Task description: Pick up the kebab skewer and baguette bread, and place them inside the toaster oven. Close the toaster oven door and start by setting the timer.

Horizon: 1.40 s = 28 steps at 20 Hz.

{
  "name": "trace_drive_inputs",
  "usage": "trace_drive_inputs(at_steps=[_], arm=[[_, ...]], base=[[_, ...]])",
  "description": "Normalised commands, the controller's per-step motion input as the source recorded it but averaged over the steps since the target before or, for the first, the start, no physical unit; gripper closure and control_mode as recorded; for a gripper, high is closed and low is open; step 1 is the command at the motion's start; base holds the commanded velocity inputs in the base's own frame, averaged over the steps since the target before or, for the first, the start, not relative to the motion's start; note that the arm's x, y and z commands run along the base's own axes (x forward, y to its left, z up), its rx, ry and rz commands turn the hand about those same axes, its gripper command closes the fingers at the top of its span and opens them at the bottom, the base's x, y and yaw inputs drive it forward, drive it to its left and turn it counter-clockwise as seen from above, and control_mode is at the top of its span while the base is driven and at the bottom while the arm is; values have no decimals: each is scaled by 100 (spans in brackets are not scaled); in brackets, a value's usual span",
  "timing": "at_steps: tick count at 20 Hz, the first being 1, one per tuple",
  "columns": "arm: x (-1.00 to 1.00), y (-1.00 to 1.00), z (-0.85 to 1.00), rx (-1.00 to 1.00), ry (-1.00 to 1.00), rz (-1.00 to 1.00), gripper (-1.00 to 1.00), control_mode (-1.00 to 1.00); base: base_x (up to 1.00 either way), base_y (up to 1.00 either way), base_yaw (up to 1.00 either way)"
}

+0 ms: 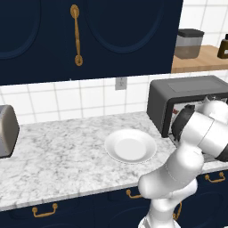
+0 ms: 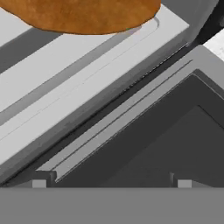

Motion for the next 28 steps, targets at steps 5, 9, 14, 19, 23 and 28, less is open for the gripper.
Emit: trace_drive_inputs(at_steps=[5, 9, 14, 19, 23, 28], arm=[[-91, -16, 42, 7, -6, 0, -100, -100], [-100, -2, 47, 7, -8, 0, -100, -100], [-100, 23, 0, -1, -5, 5, -100, -100], [-74, 35, -15, -9, 0, 18, -100, -100], [-38, 57, -6, -7, 8, 17, -100, -100], [-27, 79, -7, -7, 2, 11, -100, -100]], base=[[0, 0, 0], [0, 0, 0], [0, 0, 0], [0, 0, 0], [0, 0, 0], [0, 0, 0]])
